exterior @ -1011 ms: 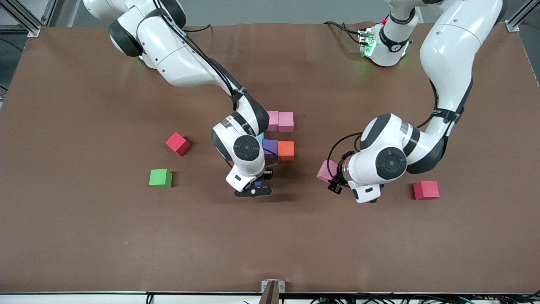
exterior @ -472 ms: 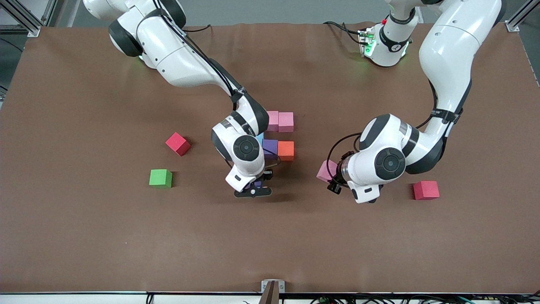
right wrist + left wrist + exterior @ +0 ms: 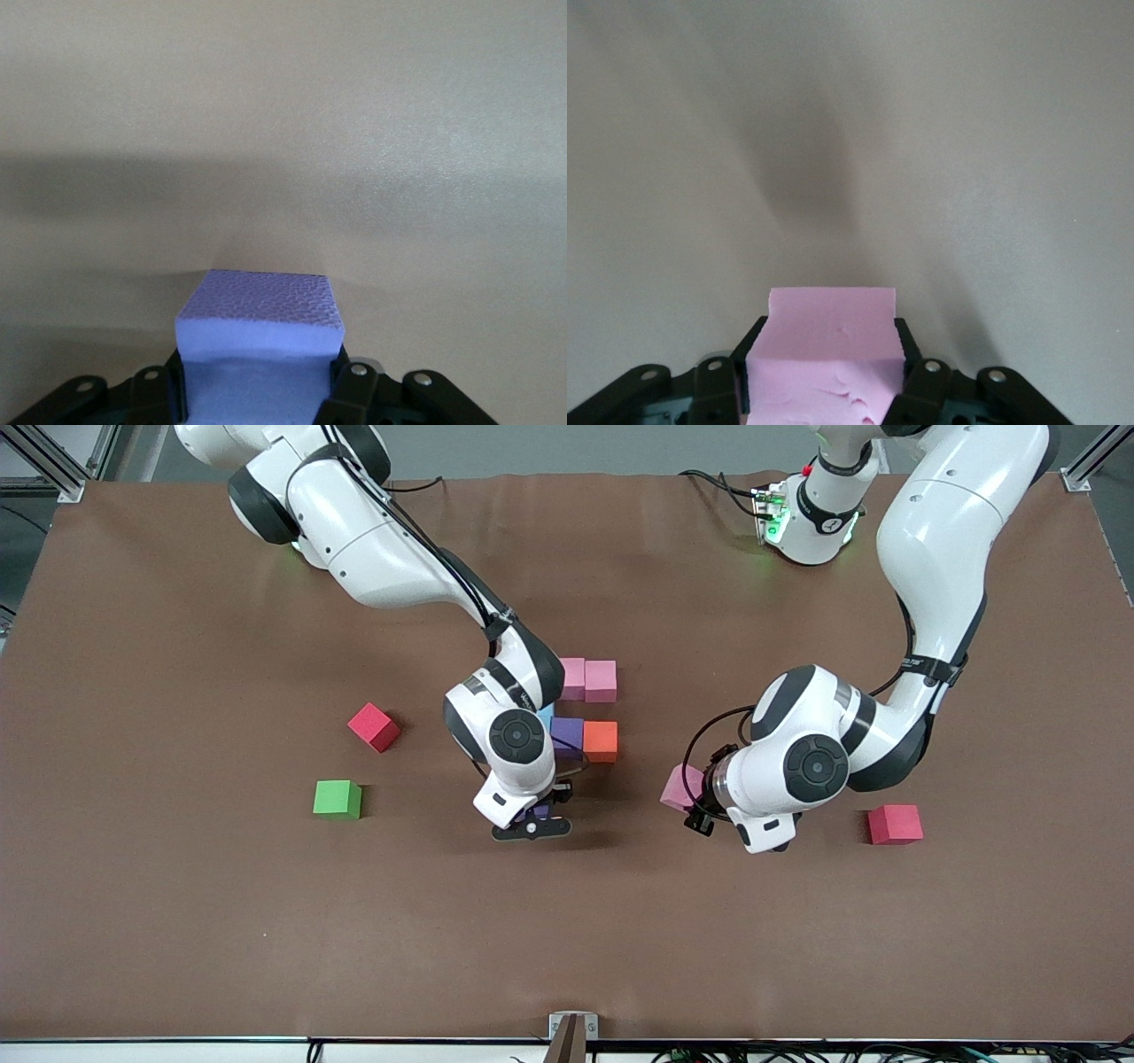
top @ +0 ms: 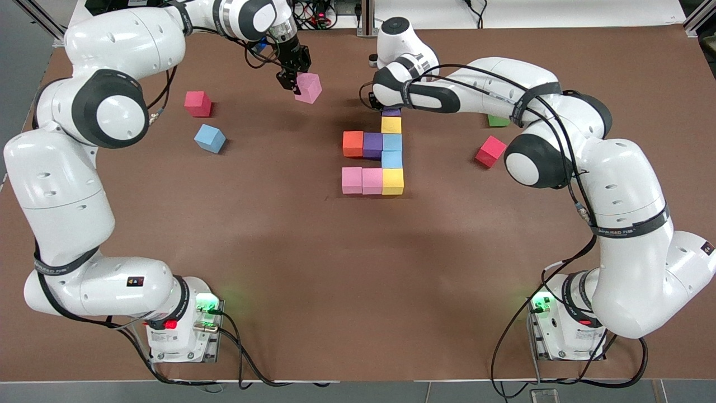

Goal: Arrange 11 blocks into digit 3

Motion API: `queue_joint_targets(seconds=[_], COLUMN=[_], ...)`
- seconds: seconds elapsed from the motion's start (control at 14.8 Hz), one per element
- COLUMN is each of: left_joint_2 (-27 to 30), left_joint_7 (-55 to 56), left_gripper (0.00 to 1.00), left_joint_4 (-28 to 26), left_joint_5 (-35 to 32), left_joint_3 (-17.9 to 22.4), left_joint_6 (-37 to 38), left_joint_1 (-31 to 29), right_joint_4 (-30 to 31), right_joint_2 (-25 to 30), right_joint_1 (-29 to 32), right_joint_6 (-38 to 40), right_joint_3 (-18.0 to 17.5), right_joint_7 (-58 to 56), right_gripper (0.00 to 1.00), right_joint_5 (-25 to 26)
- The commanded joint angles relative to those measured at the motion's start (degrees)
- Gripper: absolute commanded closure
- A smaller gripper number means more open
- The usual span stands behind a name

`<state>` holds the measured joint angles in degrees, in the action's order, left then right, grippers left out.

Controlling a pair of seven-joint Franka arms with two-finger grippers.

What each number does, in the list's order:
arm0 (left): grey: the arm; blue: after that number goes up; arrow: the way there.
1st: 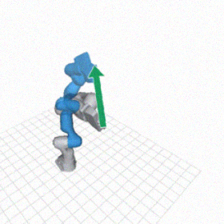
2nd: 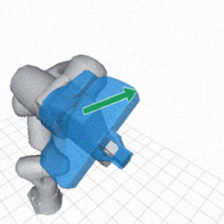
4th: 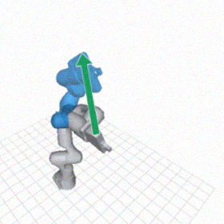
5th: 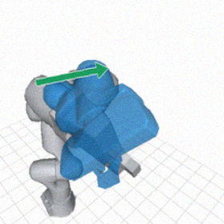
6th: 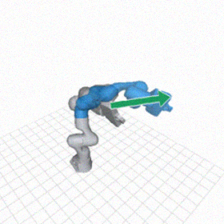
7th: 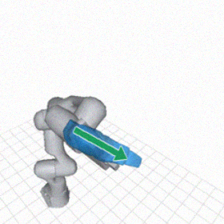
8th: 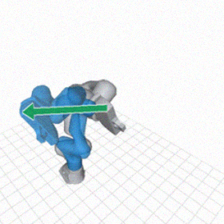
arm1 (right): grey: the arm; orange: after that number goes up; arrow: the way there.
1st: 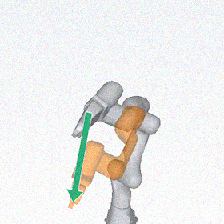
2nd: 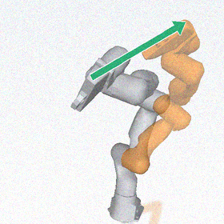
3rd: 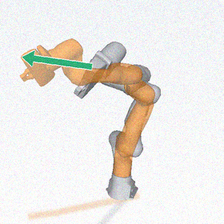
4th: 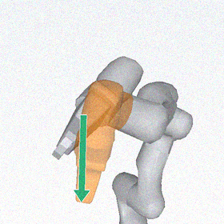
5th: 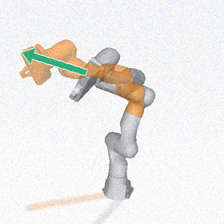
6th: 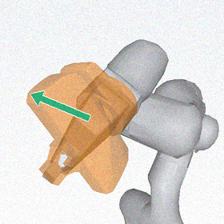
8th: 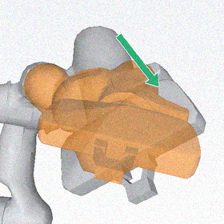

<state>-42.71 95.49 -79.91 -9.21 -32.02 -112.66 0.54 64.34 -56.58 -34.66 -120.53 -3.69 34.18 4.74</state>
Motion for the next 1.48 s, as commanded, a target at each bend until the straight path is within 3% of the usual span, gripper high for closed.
queue_joint_targets(seconds=[0.0, 0.13, 0.2, 0.27, 0.54, 0.81, 1.42], left_joint_2=[-1.14, -1.23, -1.41, -1.50, -1.41, -1.59, -3.34], left_joint_7=[0.84, 2.85, 3.13, 2.95, 4.09, 14.37, 25.80], left_gripper=[1.00, 1.00, 1.00, 1.00, 1.00, 1.00, 1.00], left_joint_4=[2.03, 2.04, 2.30, 2.30, 3.27, 3.18, 3.00], left_joint_5=[0.42, 0.33, 0.33, 0.24, 0.33, 0.33, 0.24], left_joint_3=[0.38, 0.46, 1.34, 1.95, 8.44, 12.50, 12.59], left_joint_6=[-0.28, -0.28, -0.28, -0.28, -0.28, -1.15, -3.97], left_joint_1=[0.78, 2.00, 2.36, 3.32, 10.17, 16.24, 19.41], right_joint_4=[0.09, 0.09, 0.09, 0.09, 0.09, 0.00, 0.09], right_joint_2=[-0.02, -0.02, 0.07, 0.07, 1.21, 1.56, 1.92], right_joint_1=[0.21, 0.21, 0.30, 0.30, 0.65, 0.56, 0.65], right_joint_6=[0.12, 0.12, 0.12, 0.20, 0.64, 1.61, 3.28], right_joint_3=[-0.09, -0.09, -0.09, -0.09, -0.01, 0.17, 0.79], right_joint_7=[-0.78, -0.43, -0.25, -0.08, 0.71, 2.47, 2.56], right_gripper=[0.97, 0.93, 0.67, 0.01, 0.00, 0.00, 0.00], right_joint_5=[0.18, 0.01, -0.17, -0.17, -0.26, -0.08, 0.18])
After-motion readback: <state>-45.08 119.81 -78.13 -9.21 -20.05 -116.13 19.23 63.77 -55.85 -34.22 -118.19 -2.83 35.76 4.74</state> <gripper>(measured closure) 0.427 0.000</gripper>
